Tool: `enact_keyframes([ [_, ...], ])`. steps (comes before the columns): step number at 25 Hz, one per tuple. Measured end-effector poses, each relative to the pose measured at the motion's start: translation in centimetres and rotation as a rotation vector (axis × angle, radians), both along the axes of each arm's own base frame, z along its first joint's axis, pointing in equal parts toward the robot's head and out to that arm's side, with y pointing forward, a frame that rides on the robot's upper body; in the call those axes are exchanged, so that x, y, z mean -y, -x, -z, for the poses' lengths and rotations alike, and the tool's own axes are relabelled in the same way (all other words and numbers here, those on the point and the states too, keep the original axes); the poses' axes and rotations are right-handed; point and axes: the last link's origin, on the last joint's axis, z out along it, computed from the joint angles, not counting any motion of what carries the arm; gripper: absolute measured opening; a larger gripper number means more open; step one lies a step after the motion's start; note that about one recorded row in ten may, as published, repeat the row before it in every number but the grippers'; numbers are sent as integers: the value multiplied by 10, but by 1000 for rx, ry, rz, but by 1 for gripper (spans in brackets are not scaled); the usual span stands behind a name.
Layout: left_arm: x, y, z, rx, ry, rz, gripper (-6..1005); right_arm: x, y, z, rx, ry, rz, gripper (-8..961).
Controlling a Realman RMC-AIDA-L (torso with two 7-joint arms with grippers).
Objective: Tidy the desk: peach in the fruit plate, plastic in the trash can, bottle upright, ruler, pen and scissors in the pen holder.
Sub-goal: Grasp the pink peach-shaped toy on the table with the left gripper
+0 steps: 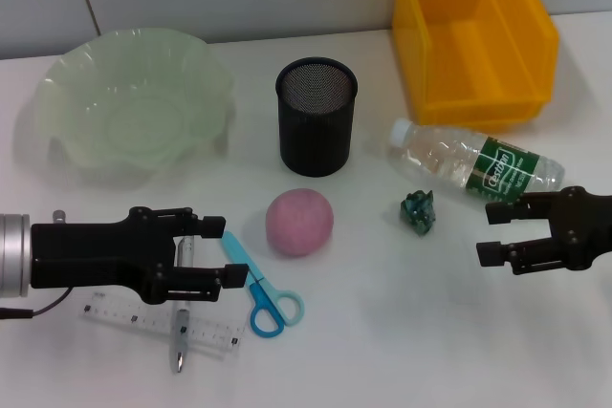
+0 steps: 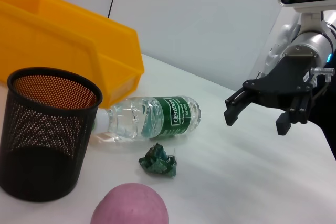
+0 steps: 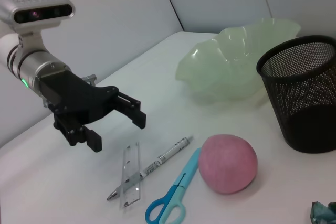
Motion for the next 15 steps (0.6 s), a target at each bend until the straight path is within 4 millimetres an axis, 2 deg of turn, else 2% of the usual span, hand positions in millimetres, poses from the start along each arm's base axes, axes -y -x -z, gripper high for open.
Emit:
enact_keyframes([
  [15,0,-3,0,6,9,6,801,2,1,6,-8,15,3,827],
])
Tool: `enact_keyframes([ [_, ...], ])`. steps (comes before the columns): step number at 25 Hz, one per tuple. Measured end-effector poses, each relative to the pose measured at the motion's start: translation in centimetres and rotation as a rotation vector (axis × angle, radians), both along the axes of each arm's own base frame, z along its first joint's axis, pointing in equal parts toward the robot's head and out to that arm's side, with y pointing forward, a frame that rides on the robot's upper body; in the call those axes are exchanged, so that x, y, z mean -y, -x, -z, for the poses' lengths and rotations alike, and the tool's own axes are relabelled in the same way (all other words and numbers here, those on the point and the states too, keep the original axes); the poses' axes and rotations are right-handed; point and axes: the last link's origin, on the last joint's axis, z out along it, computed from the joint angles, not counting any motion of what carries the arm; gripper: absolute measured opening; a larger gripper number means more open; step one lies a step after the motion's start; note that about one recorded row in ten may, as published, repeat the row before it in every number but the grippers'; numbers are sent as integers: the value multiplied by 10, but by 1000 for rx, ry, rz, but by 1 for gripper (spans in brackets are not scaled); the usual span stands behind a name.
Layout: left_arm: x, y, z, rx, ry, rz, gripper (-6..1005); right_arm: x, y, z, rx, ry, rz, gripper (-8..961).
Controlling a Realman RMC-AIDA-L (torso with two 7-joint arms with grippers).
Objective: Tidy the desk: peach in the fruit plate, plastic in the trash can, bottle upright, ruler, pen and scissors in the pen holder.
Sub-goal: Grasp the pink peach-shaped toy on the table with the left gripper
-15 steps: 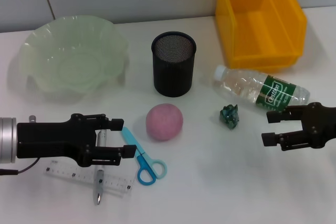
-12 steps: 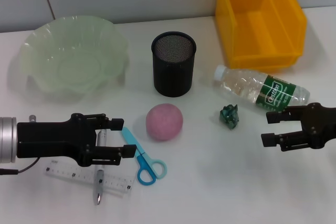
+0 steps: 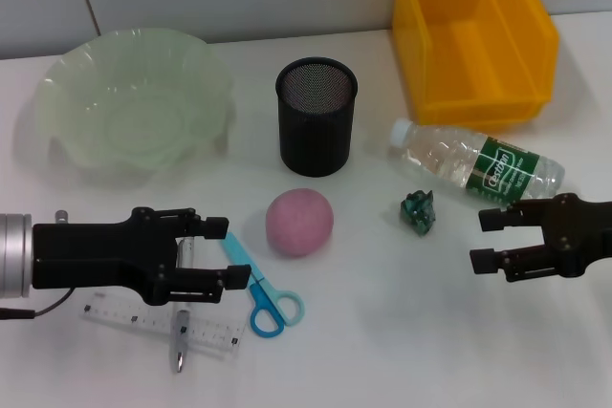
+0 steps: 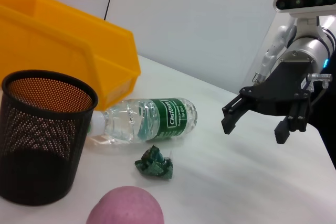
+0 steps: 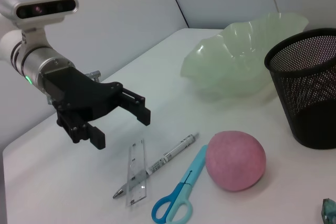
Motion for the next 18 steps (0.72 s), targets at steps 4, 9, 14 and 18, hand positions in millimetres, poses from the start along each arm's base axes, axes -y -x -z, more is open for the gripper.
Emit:
enact_keyframes([
  [4,1,0,-1,3,6,0,801,0,1,0,-3,2,-4,827],
  [9,2,1,-2,4,7,-3,800,0,2,0,-2,3,-7,827],
  [14,3,2,-2,7,8,-7,800,-1,4,1,-3,4,-13,827],
  [18,3,2,-2,10,8,-10,800,-2,4,1,-3,5,-15,827],
])
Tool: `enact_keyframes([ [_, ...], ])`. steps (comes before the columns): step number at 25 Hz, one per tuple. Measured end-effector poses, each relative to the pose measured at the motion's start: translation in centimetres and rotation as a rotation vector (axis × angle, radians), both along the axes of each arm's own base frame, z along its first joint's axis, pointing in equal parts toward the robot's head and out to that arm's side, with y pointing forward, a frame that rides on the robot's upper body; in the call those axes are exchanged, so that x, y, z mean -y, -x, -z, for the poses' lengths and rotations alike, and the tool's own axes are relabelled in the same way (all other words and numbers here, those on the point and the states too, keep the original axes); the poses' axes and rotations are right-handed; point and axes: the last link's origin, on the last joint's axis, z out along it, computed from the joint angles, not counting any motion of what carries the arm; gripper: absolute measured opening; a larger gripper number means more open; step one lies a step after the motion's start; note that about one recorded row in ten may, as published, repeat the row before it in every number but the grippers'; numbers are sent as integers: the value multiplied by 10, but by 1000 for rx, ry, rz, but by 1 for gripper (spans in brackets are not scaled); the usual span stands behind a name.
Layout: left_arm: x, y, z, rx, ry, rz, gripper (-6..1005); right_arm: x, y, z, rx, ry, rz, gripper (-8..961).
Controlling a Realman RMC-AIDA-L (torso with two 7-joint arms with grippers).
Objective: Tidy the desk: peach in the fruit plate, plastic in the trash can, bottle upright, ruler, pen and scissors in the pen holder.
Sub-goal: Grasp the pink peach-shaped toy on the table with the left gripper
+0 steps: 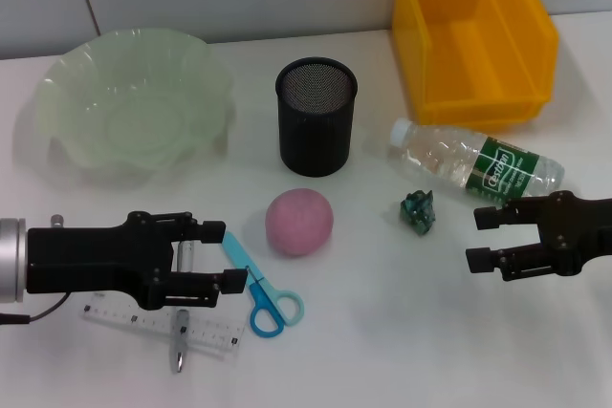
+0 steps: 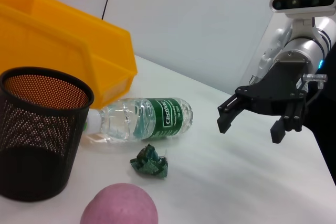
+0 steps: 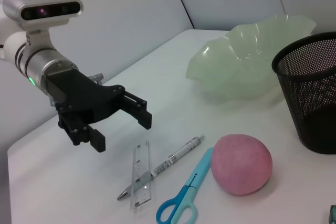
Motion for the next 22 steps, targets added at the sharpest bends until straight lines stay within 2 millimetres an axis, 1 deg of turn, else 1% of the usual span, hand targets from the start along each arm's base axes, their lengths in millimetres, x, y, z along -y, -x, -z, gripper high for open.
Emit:
enact_keyframes([
  [17,0,0,0,1,0,0,799,-1,1,0,1,-2,-2,826],
  [22,-13,-4,7,11,-95,-4,798,-1,1,2,-1,-4,2,826],
])
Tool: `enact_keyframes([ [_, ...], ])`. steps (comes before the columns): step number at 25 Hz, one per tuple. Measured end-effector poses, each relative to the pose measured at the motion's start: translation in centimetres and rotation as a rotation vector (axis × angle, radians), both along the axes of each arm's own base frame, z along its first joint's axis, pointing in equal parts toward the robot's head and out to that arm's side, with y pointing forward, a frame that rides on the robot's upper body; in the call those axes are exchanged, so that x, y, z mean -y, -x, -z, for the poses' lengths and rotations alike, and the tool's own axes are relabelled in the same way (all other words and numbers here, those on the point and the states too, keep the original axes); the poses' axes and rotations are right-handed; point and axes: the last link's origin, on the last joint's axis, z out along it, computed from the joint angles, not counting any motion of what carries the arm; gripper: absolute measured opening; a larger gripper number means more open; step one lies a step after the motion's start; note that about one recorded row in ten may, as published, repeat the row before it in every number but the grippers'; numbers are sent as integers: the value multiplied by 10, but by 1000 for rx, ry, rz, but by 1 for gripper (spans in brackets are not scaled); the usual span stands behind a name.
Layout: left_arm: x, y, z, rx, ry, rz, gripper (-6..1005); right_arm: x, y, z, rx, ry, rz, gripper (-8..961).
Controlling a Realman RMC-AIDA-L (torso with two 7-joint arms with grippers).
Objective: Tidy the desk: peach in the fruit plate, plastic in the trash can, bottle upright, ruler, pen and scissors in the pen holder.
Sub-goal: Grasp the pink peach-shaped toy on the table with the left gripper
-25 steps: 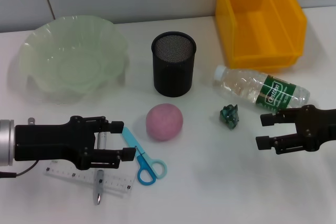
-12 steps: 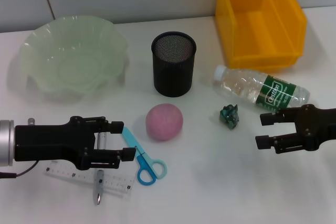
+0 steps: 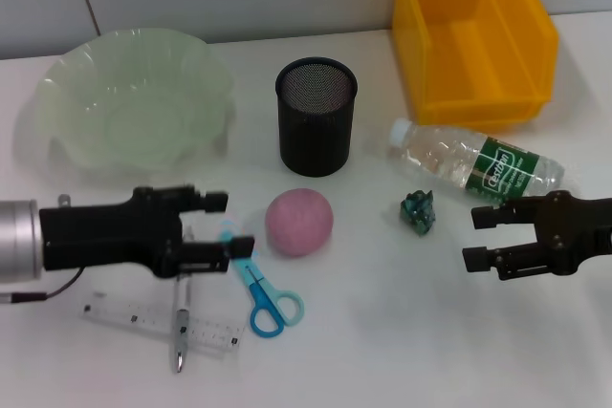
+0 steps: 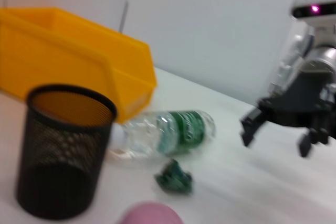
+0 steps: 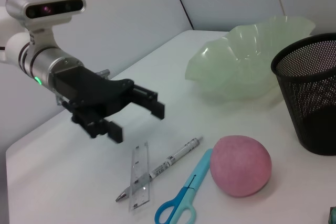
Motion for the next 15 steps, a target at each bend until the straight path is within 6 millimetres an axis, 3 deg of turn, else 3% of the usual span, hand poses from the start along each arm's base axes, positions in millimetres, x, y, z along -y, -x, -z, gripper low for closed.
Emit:
enact_keyframes([
  [7,-18,-5,12,23,-115,7,798,1,-1,0,-4,-8,8,826],
  [15,-26,-9,38,-46,-128,50,797,-1,0,0,-3,-11,10,826],
])
